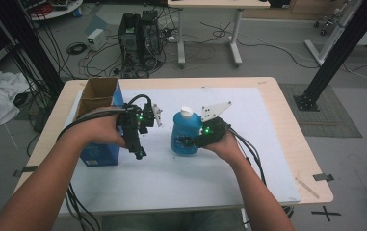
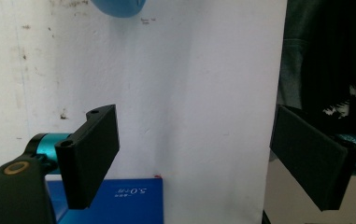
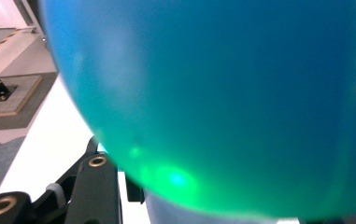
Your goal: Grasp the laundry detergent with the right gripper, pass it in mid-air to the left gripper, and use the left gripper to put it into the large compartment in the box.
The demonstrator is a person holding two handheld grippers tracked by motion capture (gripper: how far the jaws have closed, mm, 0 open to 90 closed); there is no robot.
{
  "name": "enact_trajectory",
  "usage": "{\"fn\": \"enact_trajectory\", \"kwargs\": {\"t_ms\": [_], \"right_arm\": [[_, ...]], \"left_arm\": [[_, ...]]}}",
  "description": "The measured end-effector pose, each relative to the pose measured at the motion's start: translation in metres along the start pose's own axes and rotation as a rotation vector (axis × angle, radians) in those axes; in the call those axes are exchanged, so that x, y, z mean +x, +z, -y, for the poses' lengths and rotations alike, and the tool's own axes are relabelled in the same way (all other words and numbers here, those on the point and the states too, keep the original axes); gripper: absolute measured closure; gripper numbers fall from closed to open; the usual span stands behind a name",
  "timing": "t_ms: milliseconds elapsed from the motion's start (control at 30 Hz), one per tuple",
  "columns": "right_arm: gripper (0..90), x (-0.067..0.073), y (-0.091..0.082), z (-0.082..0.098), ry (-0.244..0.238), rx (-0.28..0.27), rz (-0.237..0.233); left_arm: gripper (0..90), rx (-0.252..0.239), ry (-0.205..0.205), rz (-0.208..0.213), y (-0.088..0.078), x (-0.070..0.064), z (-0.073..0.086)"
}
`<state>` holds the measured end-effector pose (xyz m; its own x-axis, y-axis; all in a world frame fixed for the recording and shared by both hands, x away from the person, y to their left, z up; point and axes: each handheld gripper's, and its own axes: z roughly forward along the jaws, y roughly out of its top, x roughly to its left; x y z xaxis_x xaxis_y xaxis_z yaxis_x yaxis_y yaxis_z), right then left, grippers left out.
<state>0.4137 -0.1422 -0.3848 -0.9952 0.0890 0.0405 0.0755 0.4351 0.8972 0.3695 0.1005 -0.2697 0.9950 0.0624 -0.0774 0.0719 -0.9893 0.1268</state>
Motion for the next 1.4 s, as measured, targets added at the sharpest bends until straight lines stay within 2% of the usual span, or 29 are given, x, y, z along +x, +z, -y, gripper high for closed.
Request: {"fn": "enact_trajectory", "kwargs": {"t_ms": [133,200,333,433,467,533,600,633,767,800,833,933,1167,1300,1333,1367,1400], "right_arm": [[45.6,0.009,-0.008,-0.007,-0.037,0.019,-0.015],[45.6,0.016,-0.012,-0.01,-0.022,0.044,-0.027],[45.6,0.026,-0.014,-0.016,-0.052,0.067,-0.045],[45.6,0.032,-0.012,-0.018,-0.087,0.065,-0.058],[45.6,0.036,-0.012,-0.019,-0.064,0.085,-0.061],[45.6,0.039,-0.009,-0.02,-0.082,0.081,-0.075],[45.6,0.043,-0.006,-0.021,-0.081,0.091,-0.085],[45.6,0.043,-0.002,-0.021,-0.107,0.067,-0.088],[45.6,0.049,0.006,-0.024,-0.122,0.074,-0.111],[45.6,0.052,0.007,-0.025,-0.11,0.087,-0.115],[45.6,0.052,0.01,-0.026,-0.132,0.07,-0.117],[45.6,0.056,0.017,-0.029,-0.128,0.06,-0.131],[45.6,0.061,0.031,-0.035,-0.155,0.056,-0.154],[45.6,0.062,0.038,-0.038,-0.157,0.06,-0.165],[45.6,0.062,0.039,-0.039,-0.161,0.06,-0.166],[45.6,0.063,0.04,-0.039,-0.156,0.057,-0.171],[45.6,0.063,0.041,-0.04,-0.158,0.053,-0.17]], "left_arm": [[15.8,0.004,0.019,-0.004,-0.006,-0.002,-0.006],[15.8,0.006,0.024,-0.002,-0.008,-0.003,-0.009],[15.8,0.013,0.046,-0.005,-0.012,-0.007,-0.018],[15.8,0.011,0.06,0.0,-0.013,-0.011,-0.025],[15.8,0.014,0.063,0.005,-0.014,-0.012,-0.027],[15.8,0.015,0.074,0.006,-0.015,-0.015,-0.031],[15.8,0.015,0.084,0.006,-0.016,-0.019,-0.035],[15.8,0.015,0.083,0.011,-0.017,-0.021,-0.036],[15.8,0.019,0.085,0.013,-0.019,-0.027,-0.042],[15.8,0.021,0.087,0.013,-0.02,-0.028,-0.043],[15.8,0.025,0.088,0.011,-0.02,-0.029,-0.044],[15.8,0.034,0.1,0.006,-0.022,-0.031,-0.047],[15.8,0.039,0.105,0.005,-0.022,-0.035,-0.051],[15.8,0.052,0.096,0.002,-0.021,-0.035,-0.053],[15.8,0.042,0.082,0.01,-0.02,-0.035,-0.053],[15.8,0.053,0.091,0.001,-0.02,-0.035,-0.053],[15.8,0.044,0.076,0.002,-0.018,-0.036,-0.053]]}}
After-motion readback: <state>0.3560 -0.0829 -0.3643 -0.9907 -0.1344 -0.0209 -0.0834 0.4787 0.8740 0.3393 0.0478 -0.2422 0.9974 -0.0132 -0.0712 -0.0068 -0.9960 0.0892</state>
